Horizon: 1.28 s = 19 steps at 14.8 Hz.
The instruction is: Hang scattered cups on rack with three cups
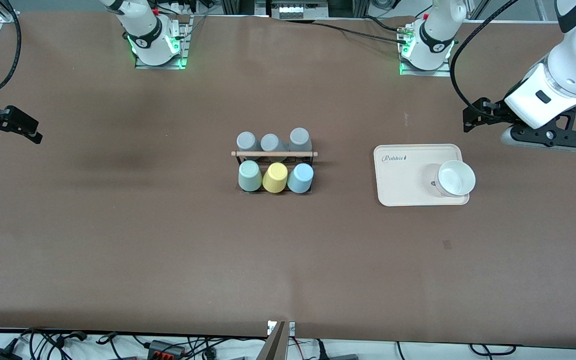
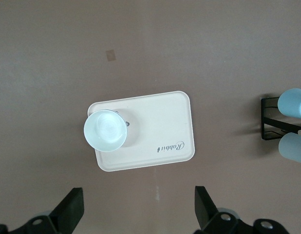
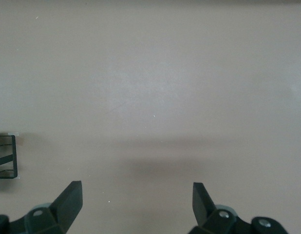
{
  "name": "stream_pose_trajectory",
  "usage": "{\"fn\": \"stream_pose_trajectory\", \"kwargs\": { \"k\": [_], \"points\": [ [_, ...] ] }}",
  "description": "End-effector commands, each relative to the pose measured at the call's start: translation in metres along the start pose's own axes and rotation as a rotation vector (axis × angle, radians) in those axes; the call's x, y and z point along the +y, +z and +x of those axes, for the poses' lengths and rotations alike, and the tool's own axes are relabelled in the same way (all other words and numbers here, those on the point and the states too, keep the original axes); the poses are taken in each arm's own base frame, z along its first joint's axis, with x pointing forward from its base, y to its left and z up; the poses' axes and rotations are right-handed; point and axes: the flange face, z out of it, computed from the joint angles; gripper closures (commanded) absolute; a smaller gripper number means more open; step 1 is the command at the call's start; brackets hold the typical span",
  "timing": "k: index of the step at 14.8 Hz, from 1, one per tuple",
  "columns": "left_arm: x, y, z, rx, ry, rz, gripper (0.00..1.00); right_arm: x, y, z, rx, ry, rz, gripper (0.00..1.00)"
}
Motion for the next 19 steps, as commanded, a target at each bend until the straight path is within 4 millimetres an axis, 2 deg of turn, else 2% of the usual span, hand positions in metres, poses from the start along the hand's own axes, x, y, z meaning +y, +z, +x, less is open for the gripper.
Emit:
{"fn": "stream_pose_trajectory", "kwargs": {
  "k": [1,5,19],
  "points": [
    [-0.0021,-0.0008,-0.0008,-0.007,0.003,-0.010,0.00,-0.0027,0.0001,-0.0035,-0.003,0.010,0.012,0.00],
    [-0.0021,-0.0008,-0.0008,-0.007,0.003,-0.010,0.00,-0.0079,-0.0008,-0.0036,-0.002,0.001,0.013,0.00],
    [-0.0021,-0.0007,-0.0010,-0.009,0.001,-0.010,0.00,-0.0067,0.0005,-0.0054,-0.022,-0.002,0.009,0.00]
  ]
}}
